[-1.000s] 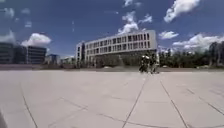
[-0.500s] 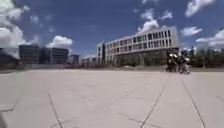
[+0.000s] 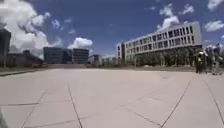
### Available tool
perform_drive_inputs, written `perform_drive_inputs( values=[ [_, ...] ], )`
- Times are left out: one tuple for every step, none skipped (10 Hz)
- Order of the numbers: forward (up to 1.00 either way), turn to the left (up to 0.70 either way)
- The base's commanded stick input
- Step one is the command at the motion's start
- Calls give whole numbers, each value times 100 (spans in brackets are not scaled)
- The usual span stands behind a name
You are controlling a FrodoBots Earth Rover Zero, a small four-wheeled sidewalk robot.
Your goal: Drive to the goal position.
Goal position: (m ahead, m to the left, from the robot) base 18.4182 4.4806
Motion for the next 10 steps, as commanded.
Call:
perform_drive_inputs(
  values=[
    [36,0],
    [70,0],
    [70,0],
    [70,0],
    [70,0],
    [70,0],
    [70,0],
    [70,0],
    [70,1],
    [70,4]
  ],
)
